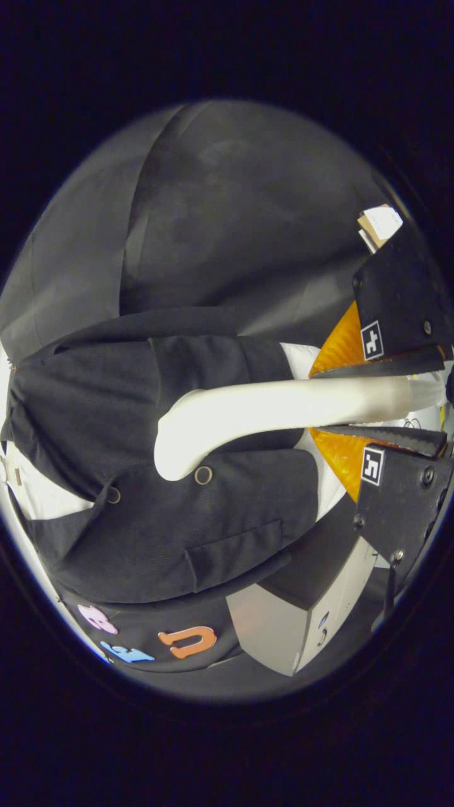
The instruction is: Iron the clothes twice with a garment steamer, once on the left side and once on the right side.
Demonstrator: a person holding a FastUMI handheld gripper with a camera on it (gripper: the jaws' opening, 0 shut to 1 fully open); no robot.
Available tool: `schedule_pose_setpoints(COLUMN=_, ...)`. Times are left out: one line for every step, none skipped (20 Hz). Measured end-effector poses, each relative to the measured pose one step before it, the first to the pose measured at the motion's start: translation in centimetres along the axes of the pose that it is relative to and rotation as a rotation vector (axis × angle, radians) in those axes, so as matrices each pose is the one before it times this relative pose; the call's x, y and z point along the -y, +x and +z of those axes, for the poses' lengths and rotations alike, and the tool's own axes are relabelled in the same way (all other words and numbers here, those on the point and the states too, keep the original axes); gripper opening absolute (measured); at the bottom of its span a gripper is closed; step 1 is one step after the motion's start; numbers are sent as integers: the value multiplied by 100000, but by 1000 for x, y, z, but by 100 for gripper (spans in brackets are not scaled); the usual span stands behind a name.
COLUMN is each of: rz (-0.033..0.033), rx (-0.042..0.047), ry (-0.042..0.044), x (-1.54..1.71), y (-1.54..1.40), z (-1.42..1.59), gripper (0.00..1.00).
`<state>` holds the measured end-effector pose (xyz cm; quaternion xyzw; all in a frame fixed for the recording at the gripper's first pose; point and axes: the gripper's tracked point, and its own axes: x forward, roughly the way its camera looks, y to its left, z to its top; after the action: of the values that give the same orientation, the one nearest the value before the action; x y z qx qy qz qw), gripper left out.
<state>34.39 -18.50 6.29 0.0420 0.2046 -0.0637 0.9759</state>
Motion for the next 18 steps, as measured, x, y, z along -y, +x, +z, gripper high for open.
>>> schedule_pose_setpoints(rz=-32, rx=-731, ry=-173, x=101, y=136, z=-406, gripper=37)
schedule_pose_setpoints(rz=101, rx=-745, ry=-15, x=111, y=89, z=-340, gripper=37)
schedule_pose_setpoints(rz=71, rx=-809, ry=127, x=-40, y=55, z=-423, gripper=37)
schedule_pose_setpoints(rz=45, rx=-661, ry=217, x=-13, y=261, z=-337, gripper=37)
schedule_pose_setpoints(rz=-155, rx=-545, ry=-57, x=141, y=77, z=-413, gripper=37)
schedule_pose_setpoints(rz=-215, rx=-577, ry=-82, x=160, y=187, z=-297, gripper=37)
schedule_pose_setpoints(rz=-1, rx=-567, ry=72, x=109, y=94, z=-306, gripper=37)
schedule_pose_setpoints(rz=16, rx=-595, ry=146, x=-12, y=154, z=-252, gripper=37)
schedule_pose_setpoints(rz=-64, rx=-595, ry=192, x=57, y=142, z=-368, gripper=37)
schedule_pose_setpoints(rz=-105, rx=-548, ry=119, x=28, y=148, z=-294, gripper=37)
schedule_pose_setpoints(rz=-1, rx=-361, ry=394, x=120, y=214, z=-325, gripper=37)
schedule_pose_setpoints(rz=35, rx=-476, ry=449, x=34, y=177, z=-275, gripper=37)
schedule_pose_setpoints(rz=-54, rx=-522, ry=175, x=86, y=208, z=-410, gripper=37)
schedule_pose_setpoints(rz=-89, rx=-721, ry=130, x=89, y=213, z=-300, gripper=37)
schedule_pose_setpoints(rz=2, rx=-784, ry=109, x=60, y=178, z=-419, gripper=37)
schedule_pose_setpoints(rz=152, rx=-694, ry=15, x=8, y=193, z=-381, gripper=37)
schedule_pose_setpoints(rz=109, rx=-553, ry=-41, x=69, y=171, z=-331, gripper=37)
schedule_pose_setpoints(rz=151, rx=-549, ry=-58, x=43, y=183, z=-297, gripper=37)
